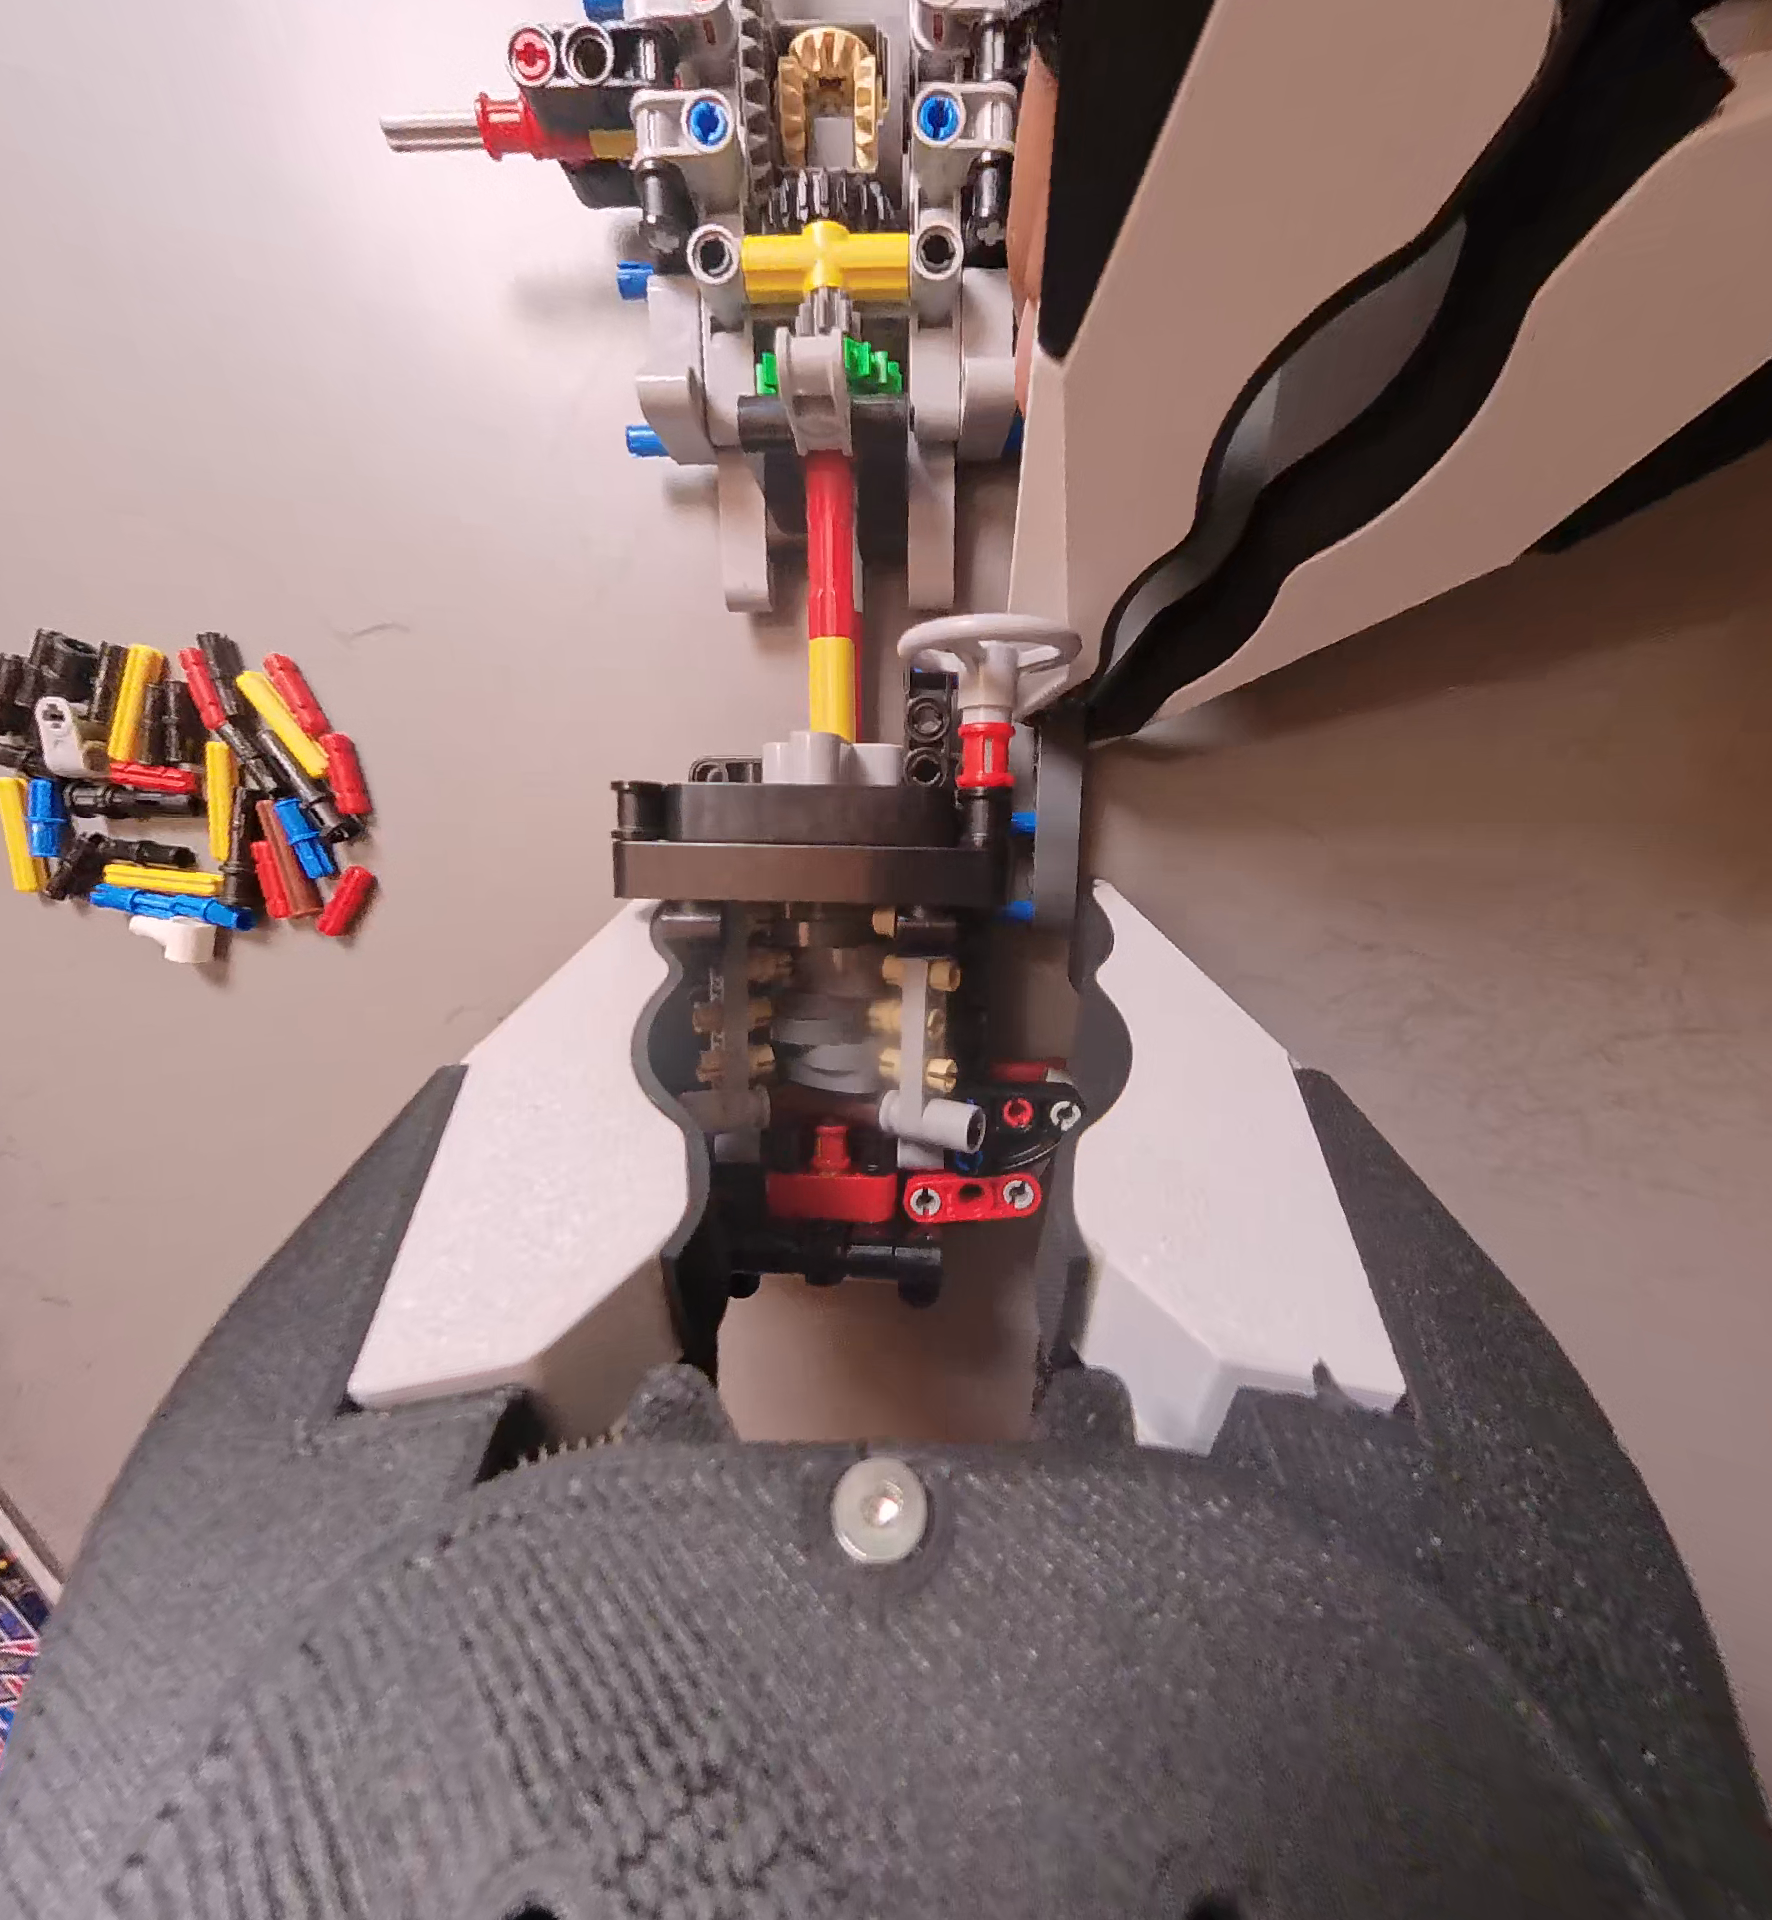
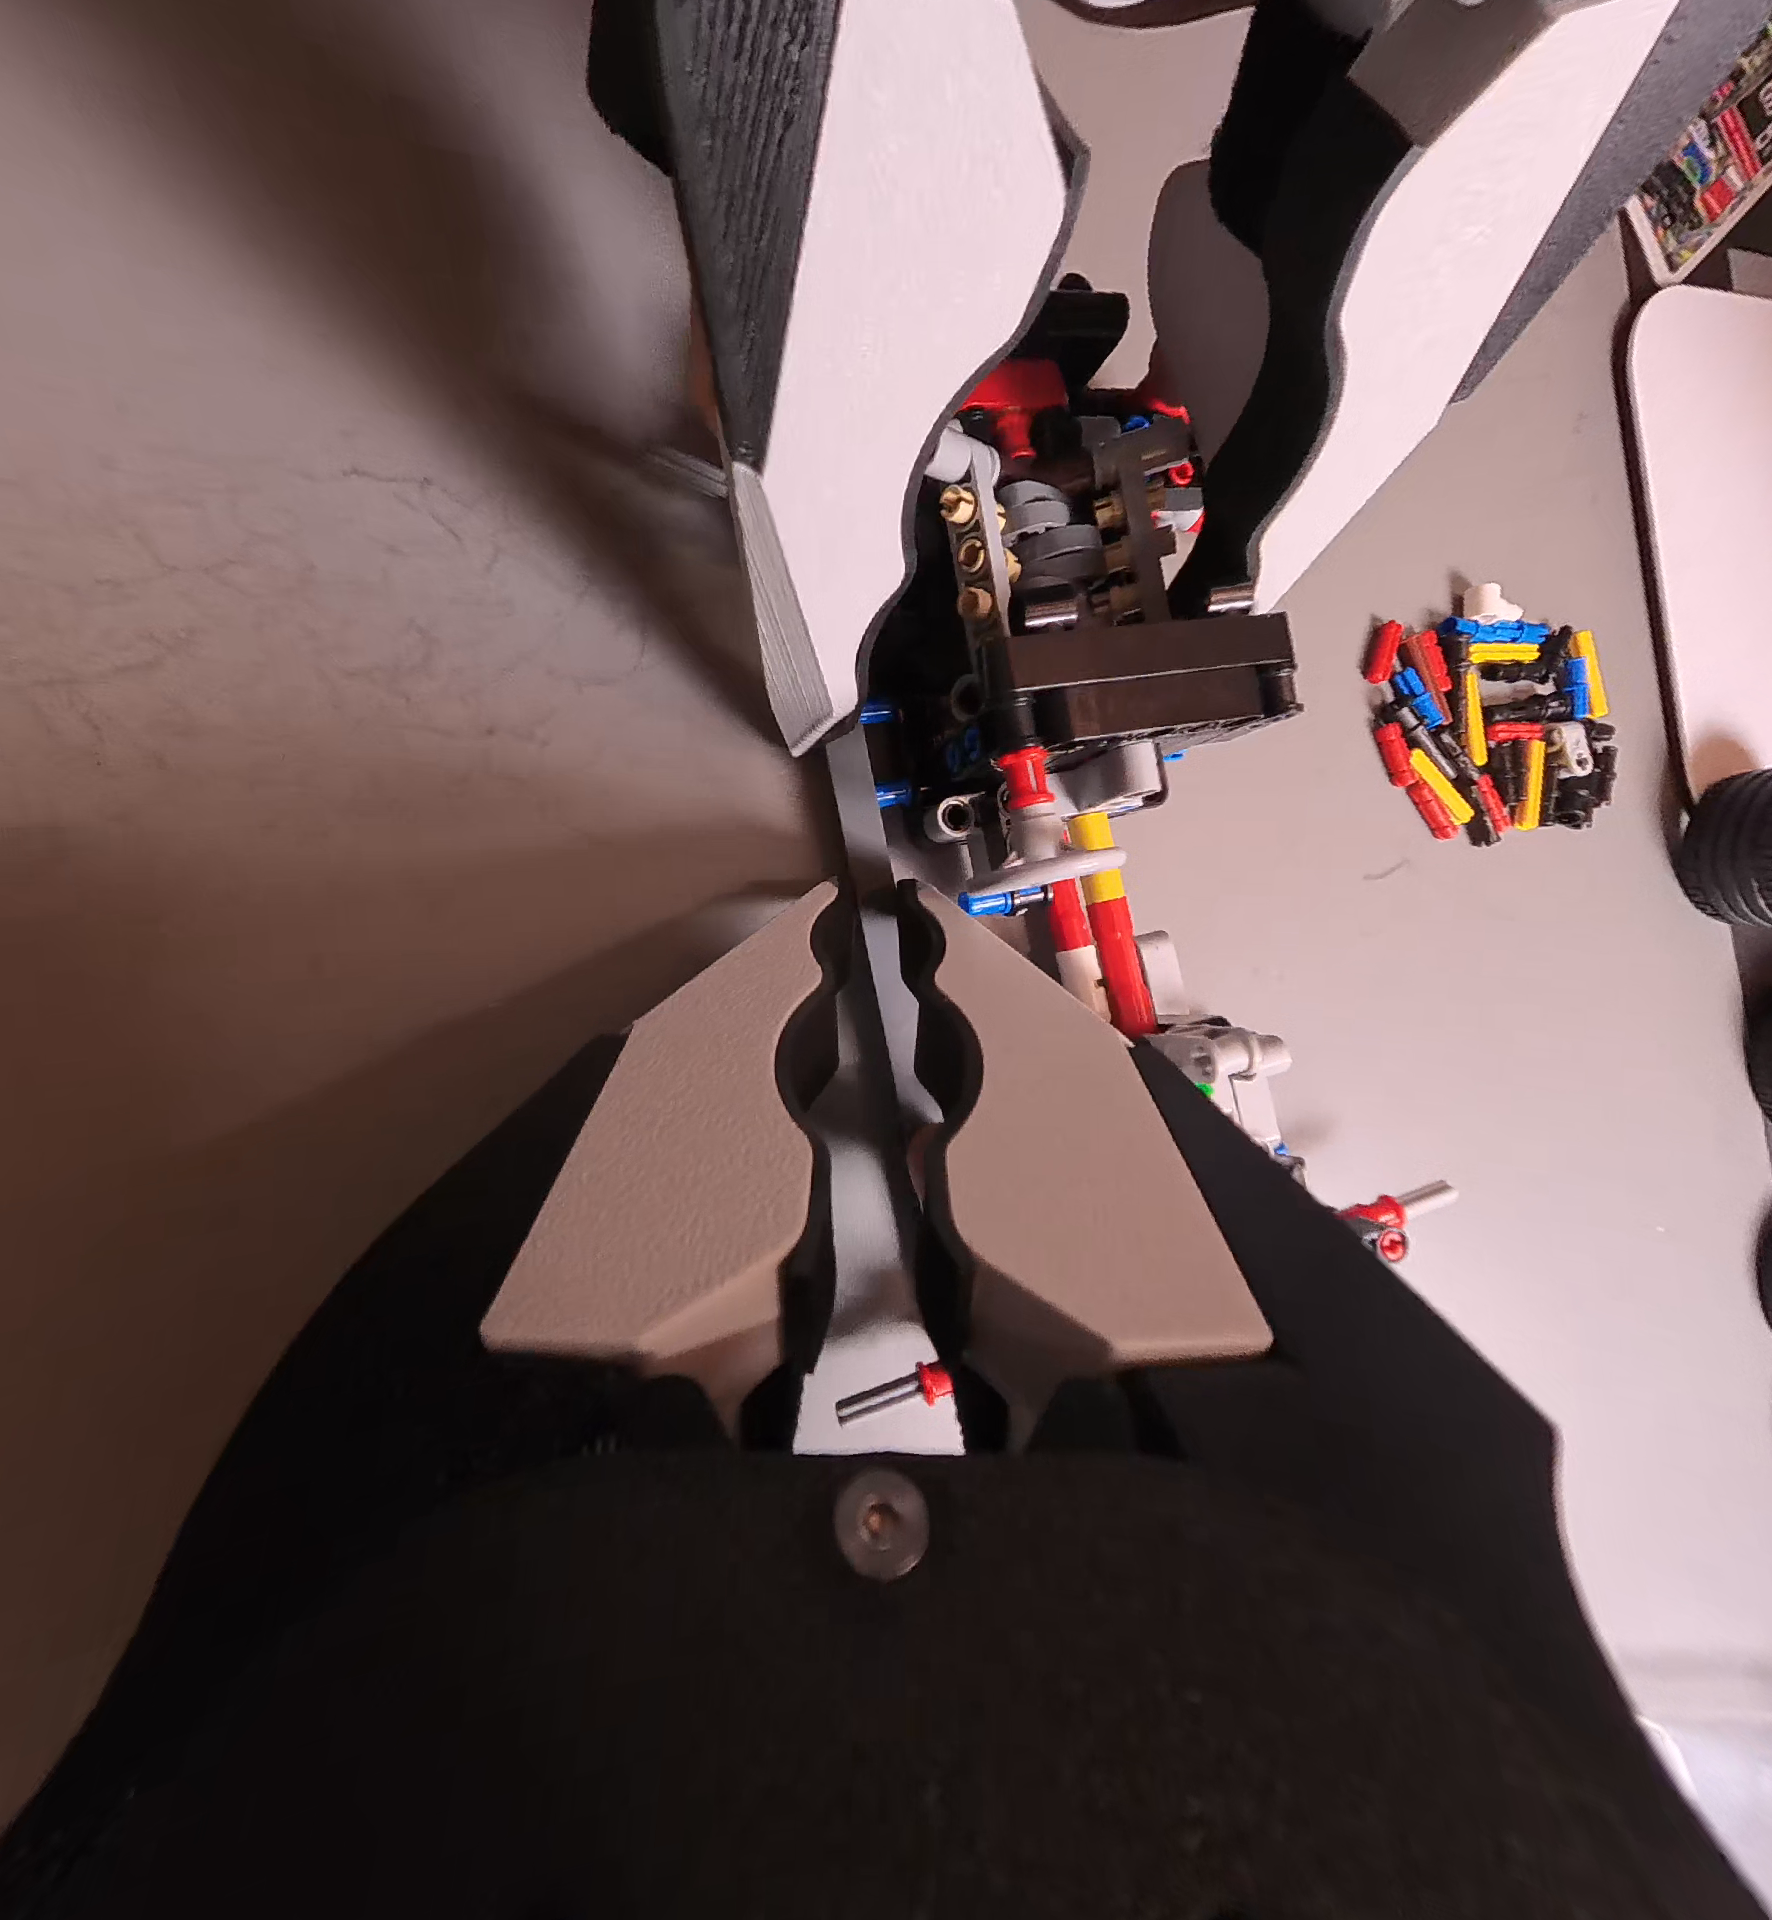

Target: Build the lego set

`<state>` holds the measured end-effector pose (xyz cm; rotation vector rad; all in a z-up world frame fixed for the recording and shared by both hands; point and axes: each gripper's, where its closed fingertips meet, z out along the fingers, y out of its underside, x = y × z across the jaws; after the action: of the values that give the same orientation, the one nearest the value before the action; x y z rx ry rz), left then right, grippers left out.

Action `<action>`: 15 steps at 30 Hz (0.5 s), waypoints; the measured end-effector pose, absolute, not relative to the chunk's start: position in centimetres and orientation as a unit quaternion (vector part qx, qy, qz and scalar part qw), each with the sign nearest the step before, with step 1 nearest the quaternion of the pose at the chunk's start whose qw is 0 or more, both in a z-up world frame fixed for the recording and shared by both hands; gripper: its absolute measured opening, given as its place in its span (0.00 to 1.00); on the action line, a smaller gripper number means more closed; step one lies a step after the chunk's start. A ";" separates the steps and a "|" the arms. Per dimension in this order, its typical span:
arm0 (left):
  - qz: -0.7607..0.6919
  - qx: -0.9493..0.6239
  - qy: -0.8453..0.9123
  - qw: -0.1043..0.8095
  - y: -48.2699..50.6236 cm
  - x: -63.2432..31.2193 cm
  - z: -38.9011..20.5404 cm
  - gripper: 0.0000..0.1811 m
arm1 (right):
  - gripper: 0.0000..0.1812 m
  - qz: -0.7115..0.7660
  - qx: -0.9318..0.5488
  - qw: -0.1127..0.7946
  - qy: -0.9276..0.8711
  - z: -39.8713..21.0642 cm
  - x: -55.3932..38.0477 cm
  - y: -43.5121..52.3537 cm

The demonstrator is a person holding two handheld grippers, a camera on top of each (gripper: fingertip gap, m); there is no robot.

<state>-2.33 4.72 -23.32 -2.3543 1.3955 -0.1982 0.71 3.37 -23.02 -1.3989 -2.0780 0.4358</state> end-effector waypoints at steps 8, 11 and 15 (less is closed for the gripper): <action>-0.071 -0.840 0.501 0.196 4.7 -2.4 -23.4 0.39 | 0.02 0.163 -0.537 0.293 -0.774 -23.1 0.7 3.4; -0.071 -0.839 0.502 0.196 4.7 -2.4 -23.4 0.39 | 0.02 0.163 -0.528 0.300 -0.777 -23.0 0.7 3.4; -0.072 -0.840 0.502 0.194 4.8 -2.5 -23.4 0.39 | 0.02 0.170 -0.526 0.304 -0.776 -23.0 0.6 3.6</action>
<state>-2.46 4.84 -23.39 -2.3551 1.4086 -0.2012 0.56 3.58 -23.01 -1.3946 -2.0548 0.4494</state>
